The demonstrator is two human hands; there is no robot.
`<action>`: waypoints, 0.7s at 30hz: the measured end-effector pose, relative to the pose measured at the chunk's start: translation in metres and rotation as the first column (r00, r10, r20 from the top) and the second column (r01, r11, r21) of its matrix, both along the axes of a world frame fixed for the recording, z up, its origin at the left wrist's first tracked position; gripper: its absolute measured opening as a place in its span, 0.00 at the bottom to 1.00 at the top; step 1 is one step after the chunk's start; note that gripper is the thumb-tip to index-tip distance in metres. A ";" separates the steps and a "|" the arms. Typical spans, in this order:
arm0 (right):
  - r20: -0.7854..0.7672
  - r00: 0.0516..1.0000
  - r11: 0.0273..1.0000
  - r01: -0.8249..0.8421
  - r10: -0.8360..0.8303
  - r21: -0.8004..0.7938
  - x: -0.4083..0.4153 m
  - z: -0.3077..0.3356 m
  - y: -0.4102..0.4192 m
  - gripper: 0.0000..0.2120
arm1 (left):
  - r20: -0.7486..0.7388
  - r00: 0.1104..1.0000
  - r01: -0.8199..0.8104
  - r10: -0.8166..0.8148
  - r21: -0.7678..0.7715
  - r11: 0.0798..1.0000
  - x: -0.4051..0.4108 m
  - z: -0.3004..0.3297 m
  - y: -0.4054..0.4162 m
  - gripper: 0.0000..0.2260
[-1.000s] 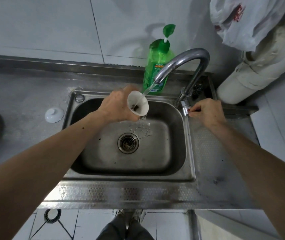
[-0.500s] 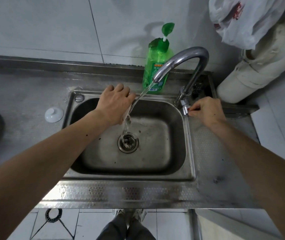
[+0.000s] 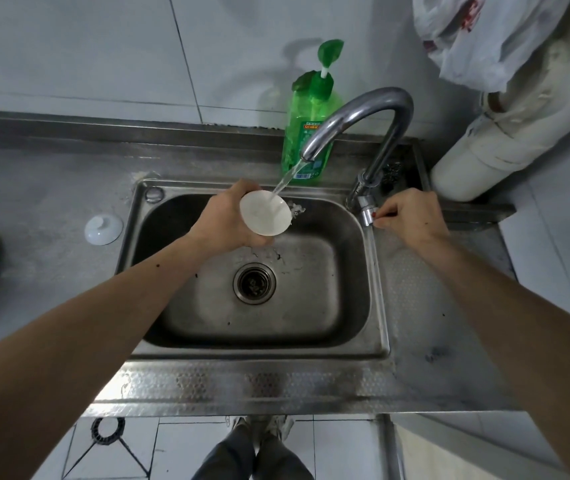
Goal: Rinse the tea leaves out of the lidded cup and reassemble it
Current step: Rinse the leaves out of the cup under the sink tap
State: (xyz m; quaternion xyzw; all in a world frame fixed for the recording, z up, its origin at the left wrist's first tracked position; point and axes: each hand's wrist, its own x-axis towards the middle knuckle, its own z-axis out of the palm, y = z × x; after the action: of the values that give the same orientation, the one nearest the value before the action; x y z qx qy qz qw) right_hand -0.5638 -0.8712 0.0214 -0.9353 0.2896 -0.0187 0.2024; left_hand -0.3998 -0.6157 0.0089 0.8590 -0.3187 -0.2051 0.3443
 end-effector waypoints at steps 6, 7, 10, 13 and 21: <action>-0.017 1.000 1.000 0.013 -0.012 0.009 0.000 0.000 0.001 0.09 | -0.019 1.000 -0.001 0.001 -0.029 1.000 0.002 -0.001 0.000 0.37; -0.017 1.000 1.000 0.013 -0.013 0.008 0.000 0.000 0.001 0.09 | -0.016 1.000 0.004 -0.005 -0.031 1.000 0.002 0.000 0.000 0.38; -0.016 1.000 1.000 0.014 -0.014 0.010 0.001 0.001 0.001 0.09 | 0.005 1.000 0.031 -0.031 -0.036 0.999 0.003 0.001 0.000 0.38; -0.007 1.000 1.000 0.017 -0.017 0.015 0.000 0.001 0.001 0.09 | 0.022 0.998 0.059 -0.058 -0.026 0.998 0.004 -0.001 0.001 0.38; -0.009 1.000 1.000 0.017 -0.017 0.017 0.000 -0.002 -0.001 0.08 | 0.046 0.990 0.132 -0.136 0.092 0.987 0.007 -0.005 0.007 0.37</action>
State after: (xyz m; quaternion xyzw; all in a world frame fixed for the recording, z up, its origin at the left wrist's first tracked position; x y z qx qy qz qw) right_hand -0.5634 -0.8723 0.0193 -0.9311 0.2985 -0.0140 0.2091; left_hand -0.3925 -0.6083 0.0041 0.8551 -0.3751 -0.2193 0.2829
